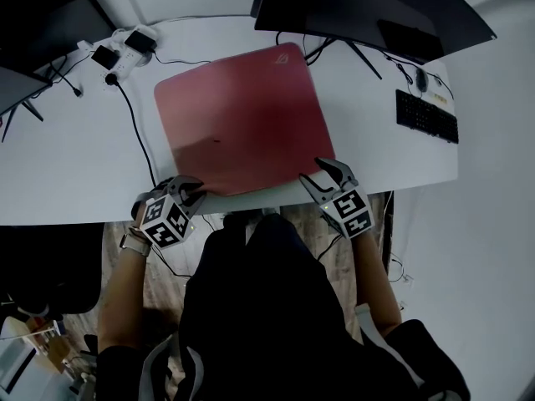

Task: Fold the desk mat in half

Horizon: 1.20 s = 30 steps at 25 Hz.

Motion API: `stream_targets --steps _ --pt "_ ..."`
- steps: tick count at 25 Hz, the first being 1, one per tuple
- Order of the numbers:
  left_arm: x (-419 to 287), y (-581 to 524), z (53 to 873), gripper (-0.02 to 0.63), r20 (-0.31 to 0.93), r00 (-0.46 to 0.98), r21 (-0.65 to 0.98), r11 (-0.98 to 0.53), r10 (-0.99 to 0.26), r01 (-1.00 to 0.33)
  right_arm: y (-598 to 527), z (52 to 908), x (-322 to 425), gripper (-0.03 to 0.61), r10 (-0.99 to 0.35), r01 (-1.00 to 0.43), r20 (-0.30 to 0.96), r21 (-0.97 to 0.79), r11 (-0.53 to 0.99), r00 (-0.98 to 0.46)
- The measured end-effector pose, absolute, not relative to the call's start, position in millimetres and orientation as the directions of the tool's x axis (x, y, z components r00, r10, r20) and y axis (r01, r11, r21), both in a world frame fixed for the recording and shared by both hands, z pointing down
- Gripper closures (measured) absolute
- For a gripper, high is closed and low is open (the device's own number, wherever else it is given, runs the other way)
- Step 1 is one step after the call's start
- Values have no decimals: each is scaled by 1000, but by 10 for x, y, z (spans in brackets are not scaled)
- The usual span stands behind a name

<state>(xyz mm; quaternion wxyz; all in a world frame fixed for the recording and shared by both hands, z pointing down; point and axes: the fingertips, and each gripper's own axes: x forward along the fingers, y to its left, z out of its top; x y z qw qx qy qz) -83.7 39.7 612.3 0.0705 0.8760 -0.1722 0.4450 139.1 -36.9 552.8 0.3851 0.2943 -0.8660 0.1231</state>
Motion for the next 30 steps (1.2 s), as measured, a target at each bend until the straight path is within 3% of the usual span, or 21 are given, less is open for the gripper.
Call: stream_targets --steps 10,20,30 --pt "-889 147 5868 552 738 589 -98 -916 -329 -389 -295 5452 1416 330 -378 -582 774 16 813 -507" --pt "-940 -25 5696 554 713 584 -141 -895 -388 -423 -394 5495 1571 325 -378 -546 809 85 834 -450" --pt "-1051 -307 5555 554 693 565 -156 -858 -448 -490 -568 5708 1521 325 -273 -392 876 107 914 -397"
